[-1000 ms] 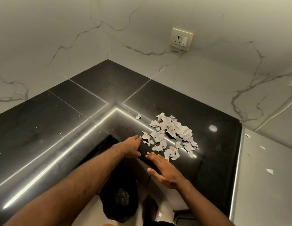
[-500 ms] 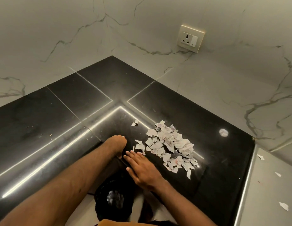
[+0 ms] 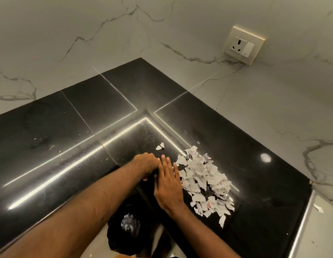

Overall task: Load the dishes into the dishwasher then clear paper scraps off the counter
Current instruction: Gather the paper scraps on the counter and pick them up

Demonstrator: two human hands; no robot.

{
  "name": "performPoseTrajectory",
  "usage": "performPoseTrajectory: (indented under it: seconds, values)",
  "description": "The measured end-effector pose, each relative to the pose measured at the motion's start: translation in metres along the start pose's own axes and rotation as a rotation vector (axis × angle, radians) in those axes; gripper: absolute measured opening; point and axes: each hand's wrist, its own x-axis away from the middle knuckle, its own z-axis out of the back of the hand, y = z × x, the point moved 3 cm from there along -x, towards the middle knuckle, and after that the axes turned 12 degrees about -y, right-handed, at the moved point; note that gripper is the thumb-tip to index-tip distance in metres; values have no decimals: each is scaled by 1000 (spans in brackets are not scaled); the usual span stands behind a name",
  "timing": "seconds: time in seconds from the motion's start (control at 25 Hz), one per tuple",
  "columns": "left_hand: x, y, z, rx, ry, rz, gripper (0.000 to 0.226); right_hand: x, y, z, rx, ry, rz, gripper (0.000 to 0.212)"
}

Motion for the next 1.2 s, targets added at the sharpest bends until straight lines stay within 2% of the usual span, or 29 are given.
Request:
performPoseTrajectory:
  seconds: [0.08, 0.2, 0.32, 0.6, 0.72, 0.84, 0.92, 1.04, 1.12, 1.2]
  values:
    - [-1, 0, 1, 29, -10, -3, 77, -40, 8, 8, 95, -29, 64, 69]
    - [-3, -8, 7, 102, -57, -20, 71, -89, 18, 14, 254, -145, 61, 76]
    - [-6, -13, 11, 100, -76, -31, 70, -101, 28, 14, 257, -243, 40, 84]
    - [-1, 9, 8, 94, -85, 24, 85, -35, 54, 12, 197, -166, -56, 78]
    - [-5, 34, -7, 63, -117, 126, 96, -7, 60, 20, 161, -173, -41, 74]
    - [-8, 41, -10, 53, -127, 191, 94, -4, 66, 56, -9, -12, -8, 59]
    - [-7, 38, -6, 42, -127, 165, 99, -14, 85, 75, -102, 76, -72, 59]
    - [-3, 37, -4, 19, -128, 149, 93, -33, 125, 80, -211, -45, -199, 74]
    - [-3, 37, -5, 34, -101, 146, 83, -32, 136, 74, -174, -174, -153, 77]
    - [-3, 33, -8, 35, -70, 130, 92, -17, 134, 69, -124, -234, -58, 74]
